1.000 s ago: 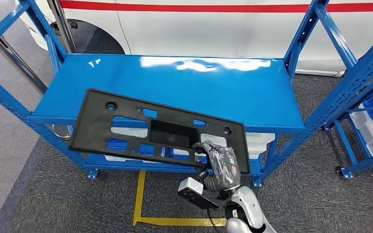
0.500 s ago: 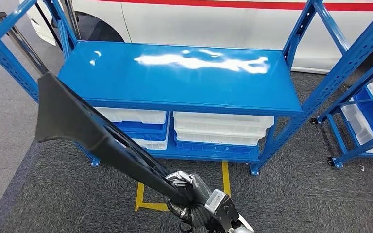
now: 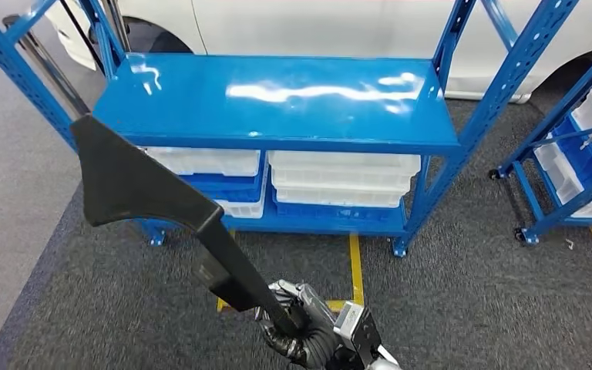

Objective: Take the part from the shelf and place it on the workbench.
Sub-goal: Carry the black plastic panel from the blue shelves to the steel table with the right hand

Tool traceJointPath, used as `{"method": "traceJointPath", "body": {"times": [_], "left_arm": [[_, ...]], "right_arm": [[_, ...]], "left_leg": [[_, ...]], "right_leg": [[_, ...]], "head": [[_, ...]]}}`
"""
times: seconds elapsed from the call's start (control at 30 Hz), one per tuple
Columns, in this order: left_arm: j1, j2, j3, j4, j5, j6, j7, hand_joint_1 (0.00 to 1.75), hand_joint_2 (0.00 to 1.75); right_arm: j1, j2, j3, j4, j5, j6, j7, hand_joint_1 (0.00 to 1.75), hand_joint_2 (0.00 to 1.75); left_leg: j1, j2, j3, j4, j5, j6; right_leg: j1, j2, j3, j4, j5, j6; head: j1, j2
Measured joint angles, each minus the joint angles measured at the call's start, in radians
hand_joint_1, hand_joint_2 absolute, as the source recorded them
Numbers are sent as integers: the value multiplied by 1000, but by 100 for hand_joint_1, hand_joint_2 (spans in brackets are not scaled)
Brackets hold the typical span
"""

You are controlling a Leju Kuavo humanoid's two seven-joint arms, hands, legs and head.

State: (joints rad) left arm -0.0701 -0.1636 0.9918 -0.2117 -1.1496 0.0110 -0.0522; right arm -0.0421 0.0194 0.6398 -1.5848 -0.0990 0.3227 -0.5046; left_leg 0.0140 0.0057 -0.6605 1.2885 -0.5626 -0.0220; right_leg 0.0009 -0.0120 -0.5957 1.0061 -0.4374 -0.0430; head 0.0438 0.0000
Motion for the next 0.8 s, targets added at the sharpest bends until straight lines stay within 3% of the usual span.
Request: {"method": "traceJointPath", "body": {"times": [0.07, 0.13, 0.2, 0.27, 0.3, 0.33, 0.4, 0.43, 0.47, 0.5, 0.57, 0.6, 0.67, 0.73, 0.8], "left_arm": [[-1, 0, 0, 0, 0, -1, 1, 0, 175], [-1, -2, 0, 0, 1, -2, 4, 0, 175], [-2, -4, 1, 0, 3, -2, 10, 0, 175], [-1, -6, 2, 1, 6, -3, 16, 0, 175], [-1, -6, 3, 1, 7, -4, 18, 0, 175], [-1, -7, 3, 1, 7, -5, 19, 0, 175], [-2, -7, 4, 2, 8, -7, 20, 0, 175], [-2, -7, 5, 2, 8, -8, 20, 0, 175], [-2, -7, 5, 2, 8, -10, 20, 0, 175], [-2, -7, 5, 2, 8, -12, 20, 0, 175], [-2, -7, 5, 2, 6, -13, 20, 0, 175], [-2, -9, 5, 2, 5, -13, 20, 0, 175], [-2, -12, 5, 2, 4, -14, 20, 0, 175], [-2, -14, 5, 2, 3, -15, 22, 0, 175], [-1, -14, 5, 2, 1, -15, 27, 0, 175]], "right_arm": [[-1, 3, 0, 12, -6, 21, -4, 175, 175], [-5, 9, 1, 21, -10, 35, -6, 175, 175], [-12, 13, 5, 29, -10, 42, -7, 175, 175], [-18, 15, 12, 36, -10, 49, -7, 175, 175], [-20, 16, 15, 38, -9, 52, -7, 175, 175], [-22, 16, 18, 40, -9, 54, -7, 175, 175], [-24, 16, 24, 41, -7, 55, -7, 175, 175], [-26, 16, 27, 41, -7, 55, -7, 175, 175], [-27, 15, 30, 41, -7, 55, -7, 175, 175], [-28, 15, 32, 41, -7, 56, -7, 175, 175], [-33, 15, 37, 40, -6, 57, -7, 175, 175], [-37, 15, 40, 38, -6, 58, -8, 175, 175], [-42, 15, 44, 30, -7, 58, -11, 175, 175], [-43, 15, 48, 19, -8, 58, -16, 175, 175], [-43, 15, 50, 13, -9, 58, -19, 175, 175]], "left_leg": [[2, -1, 80, -80, 54, -3], [-1, -3, 176, -222, 35, 0], [-6, -6, 211, -292, 10, 10], [-2, -3, 195, -296, 25, 23], [0, 0, 186, -297, 35, 32], [2, 3, 176, -298, 47, 40], [-1, 6, 149, -293, 68, 51], [-2, 6, 133, -290, 78, 52], [-3, 6, 117, -285, 87, 53], [-4, 6, 100, -280, 95, 52], [-5, 6, 71, -270, 110, 49], [-7, 6, 61, -267, 116, 47], [-6, 5, 51, -266, 131, 37], [-2, 5, 45, -275, 152, 24], [0, 3, 34, -275, 139, 12]], "right_leg": [[-2, -1, -40, 19, 17, 8], [-2, -1, -68, 37, 31, 18], [0, -2, -79, 41, 51, 27], [1, 1, -86, 39, 58, 37], [0, 3, -93, 53, 35, 43], [-1, 5, -103, 85, -7, 47], [-5, 7, -127, 205, -112, 53], [-7, 8, -136, 268, -143, 54], [-7, 8, -136, 312, -150, 55], [-8, 8, -122, 326, -133, 54], [-6, 9, -43, 248, -77, 45], [-3, 10, 8, 177, -66, 38], [4, 12, 83, 54, -80, 26], [10, 12, 96, 9, -81, 20], [5, 13, 90, -15, -60, 11]], "head": [[0, 0], [0, 0], [0, 0], [1, 0], [1, 0], [2, 0], [2, 0], [2, 0], [2, 0], [2, 0], [2, 0], [2, 0], [2, 0], [2, 0], [1, 0]]}}
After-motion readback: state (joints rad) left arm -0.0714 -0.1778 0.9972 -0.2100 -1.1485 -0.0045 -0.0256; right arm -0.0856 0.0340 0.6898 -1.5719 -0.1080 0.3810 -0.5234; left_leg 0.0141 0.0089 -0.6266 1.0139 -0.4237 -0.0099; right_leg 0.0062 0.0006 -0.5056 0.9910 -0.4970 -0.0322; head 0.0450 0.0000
